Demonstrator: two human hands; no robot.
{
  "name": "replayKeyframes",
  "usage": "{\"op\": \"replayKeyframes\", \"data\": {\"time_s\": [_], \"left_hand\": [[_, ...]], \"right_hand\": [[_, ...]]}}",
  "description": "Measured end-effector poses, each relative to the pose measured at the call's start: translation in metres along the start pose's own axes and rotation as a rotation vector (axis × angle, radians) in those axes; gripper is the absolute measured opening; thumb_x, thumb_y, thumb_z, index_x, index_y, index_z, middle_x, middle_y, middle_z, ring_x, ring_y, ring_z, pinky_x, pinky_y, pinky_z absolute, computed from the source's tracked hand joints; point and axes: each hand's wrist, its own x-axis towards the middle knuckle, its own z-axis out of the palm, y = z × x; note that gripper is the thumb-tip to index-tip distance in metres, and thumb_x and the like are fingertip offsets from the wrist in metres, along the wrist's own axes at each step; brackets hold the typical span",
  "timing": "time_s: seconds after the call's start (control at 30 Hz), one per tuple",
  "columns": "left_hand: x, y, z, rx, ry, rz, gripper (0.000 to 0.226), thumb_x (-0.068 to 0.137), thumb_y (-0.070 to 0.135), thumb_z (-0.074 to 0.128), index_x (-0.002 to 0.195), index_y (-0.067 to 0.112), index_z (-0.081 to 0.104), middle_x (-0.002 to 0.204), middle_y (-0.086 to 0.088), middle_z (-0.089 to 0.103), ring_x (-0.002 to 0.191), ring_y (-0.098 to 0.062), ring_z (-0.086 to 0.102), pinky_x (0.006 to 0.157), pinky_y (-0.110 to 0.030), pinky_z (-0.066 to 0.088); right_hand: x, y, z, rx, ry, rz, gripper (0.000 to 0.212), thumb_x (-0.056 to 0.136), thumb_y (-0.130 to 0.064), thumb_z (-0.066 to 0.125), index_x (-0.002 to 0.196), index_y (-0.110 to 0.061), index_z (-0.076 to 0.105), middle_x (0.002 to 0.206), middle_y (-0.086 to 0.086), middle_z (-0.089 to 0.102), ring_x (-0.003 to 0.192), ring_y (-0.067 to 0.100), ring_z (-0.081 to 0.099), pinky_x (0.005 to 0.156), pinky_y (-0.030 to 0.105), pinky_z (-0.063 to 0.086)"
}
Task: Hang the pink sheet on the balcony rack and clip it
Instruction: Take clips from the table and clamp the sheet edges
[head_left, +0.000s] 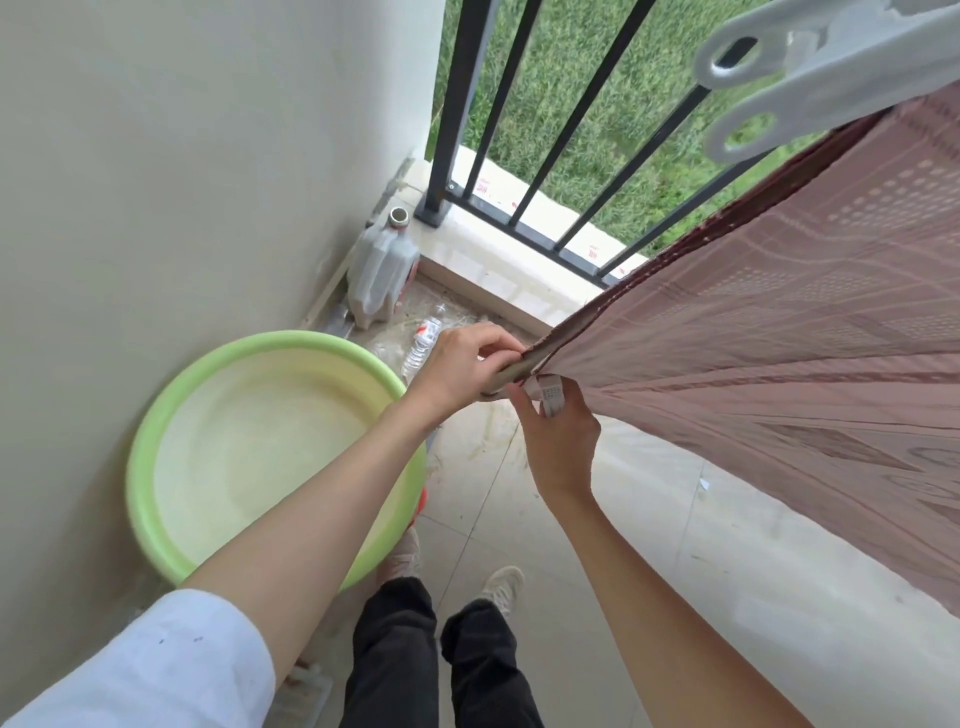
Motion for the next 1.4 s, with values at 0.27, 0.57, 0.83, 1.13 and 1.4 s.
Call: {"op": "replayKeyframes", "data": {"time_s": [0.27, 0.57, 0.83, 1.13, 1.4], "left_hand": [[0.000, -0.009, -0.006, 0.065, -0.103, 0.036, 0.011, 0.090, 0.009, 0.051, 0.087, 0.019, 0.055, 0.072, 0.018, 0.054, 0.067, 0.003, 0.053, 0.069, -0.021, 0.045], [0.002, -0.011, -0.016, 0.162, -0.188, 0.066, 0.007, 0.091, 0.012, 0.041, 0.088, 0.014, 0.047, 0.079, -0.011, 0.058, 0.075, -0.033, 0.054, 0.070, -0.040, 0.041], [-0.007, -0.014, -0.006, 0.079, -0.127, 0.038, 0.007, 0.090, 0.012, 0.048, 0.089, 0.016, 0.053, 0.075, 0.011, 0.055, 0.074, -0.019, 0.058, 0.073, -0.028, 0.046], [-0.004, -0.013, -0.010, -0.034, -0.219, -0.006, 0.010, 0.089, 0.004, 0.052, 0.091, 0.011, 0.059, 0.081, 0.018, 0.058, 0.076, 0.013, 0.058, 0.076, -0.005, 0.043], [-0.004, -0.008, -0.019, -0.095, -0.402, -0.095, 0.039, 0.087, 0.007, 0.058, 0.123, 0.022, 0.054, 0.112, 0.015, 0.059, 0.106, 0.003, 0.055, 0.088, -0.012, 0.043]], "right_hand": [[0.003, 0.018, 0.008, -0.043, 0.153, -0.073, 0.013, 0.079, -0.014, 0.062, 0.077, -0.001, 0.057, 0.067, 0.016, 0.056, 0.062, 0.030, 0.042, 0.060, 0.030, 0.031], [-0.006, 0.058, -0.042, -0.165, 0.246, -0.019, 0.011, 0.081, -0.003, 0.059, 0.079, 0.007, 0.062, 0.079, 0.027, 0.062, 0.071, 0.035, 0.054, 0.060, 0.021, 0.022], [-0.024, 0.045, 0.000, -0.017, -0.085, 0.027, 0.026, 0.084, -0.006, 0.059, 0.061, -0.015, 0.053, 0.059, 0.000, 0.057, 0.062, 0.010, 0.057, 0.054, 0.019, 0.027], [-0.002, 0.032, 0.049, 0.200, -0.083, 0.060, 0.019, 0.081, -0.014, 0.060, 0.098, -0.012, 0.068, 0.087, -0.003, 0.063, 0.080, 0.022, 0.059, 0.075, 0.037, 0.049], [0.004, 0.034, 0.043, 0.322, -0.172, 0.147, 0.027, 0.083, -0.003, 0.056, 0.108, -0.010, 0.063, 0.080, 0.003, 0.063, 0.060, 0.011, 0.056, 0.046, 0.022, 0.046]]}}
